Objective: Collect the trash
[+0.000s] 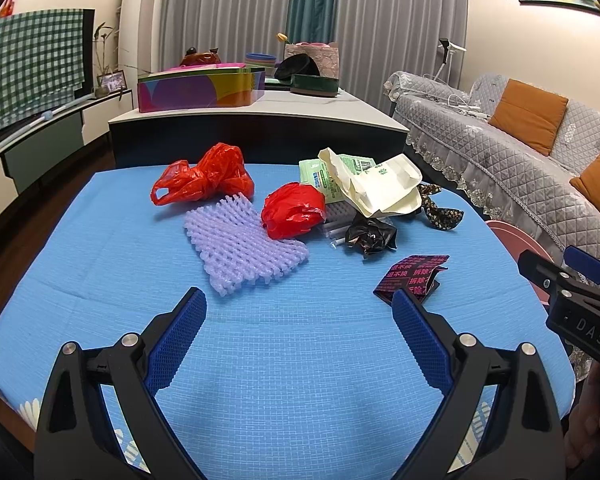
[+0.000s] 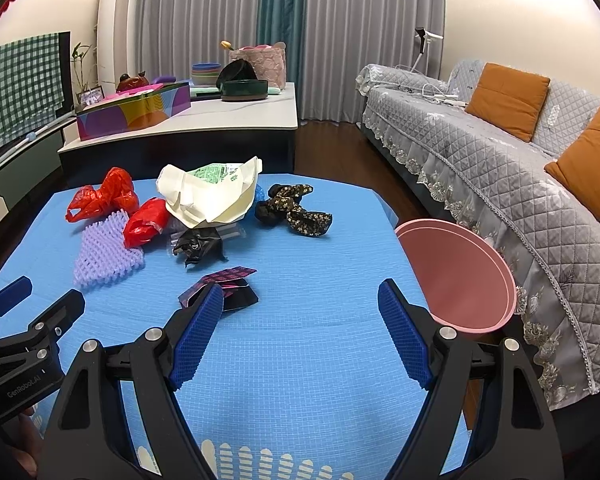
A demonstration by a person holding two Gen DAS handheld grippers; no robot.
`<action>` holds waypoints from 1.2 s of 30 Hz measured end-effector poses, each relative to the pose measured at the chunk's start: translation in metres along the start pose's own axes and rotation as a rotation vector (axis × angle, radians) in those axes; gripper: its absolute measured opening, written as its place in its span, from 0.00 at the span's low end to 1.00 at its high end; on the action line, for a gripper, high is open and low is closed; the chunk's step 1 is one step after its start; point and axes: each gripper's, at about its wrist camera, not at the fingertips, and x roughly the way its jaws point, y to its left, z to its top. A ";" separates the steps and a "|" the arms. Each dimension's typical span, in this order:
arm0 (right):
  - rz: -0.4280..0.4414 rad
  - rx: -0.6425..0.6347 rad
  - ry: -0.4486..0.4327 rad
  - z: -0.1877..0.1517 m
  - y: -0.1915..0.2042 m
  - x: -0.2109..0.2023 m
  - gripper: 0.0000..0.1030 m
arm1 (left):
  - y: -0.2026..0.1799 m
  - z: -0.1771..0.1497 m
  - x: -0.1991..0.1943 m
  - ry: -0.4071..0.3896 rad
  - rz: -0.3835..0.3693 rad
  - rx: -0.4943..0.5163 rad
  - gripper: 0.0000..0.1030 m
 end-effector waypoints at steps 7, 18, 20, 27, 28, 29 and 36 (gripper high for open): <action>0.002 0.001 0.002 0.001 0.001 0.000 0.76 | -0.001 0.000 0.000 0.000 0.002 -0.001 0.88; 0.069 0.053 0.014 0.005 0.004 0.009 0.55 | 0.011 0.005 0.003 -0.010 0.033 -0.028 0.79; 0.104 0.078 0.026 0.006 0.006 0.017 0.54 | 0.017 0.008 0.009 -0.002 0.045 -0.050 0.76; 0.192 0.112 0.089 0.004 0.022 0.048 0.54 | 0.043 0.017 0.040 0.031 0.113 -0.122 0.65; 0.204 0.115 0.107 0.003 0.026 0.054 0.54 | 0.047 0.018 0.045 0.036 0.104 -0.145 0.63; 0.216 0.119 0.121 0.002 0.028 0.059 0.53 | 0.049 0.019 0.050 0.045 0.112 -0.144 0.61; 0.263 0.115 0.197 -0.002 0.044 0.083 0.33 | 0.062 0.019 0.080 0.148 0.152 -0.159 0.45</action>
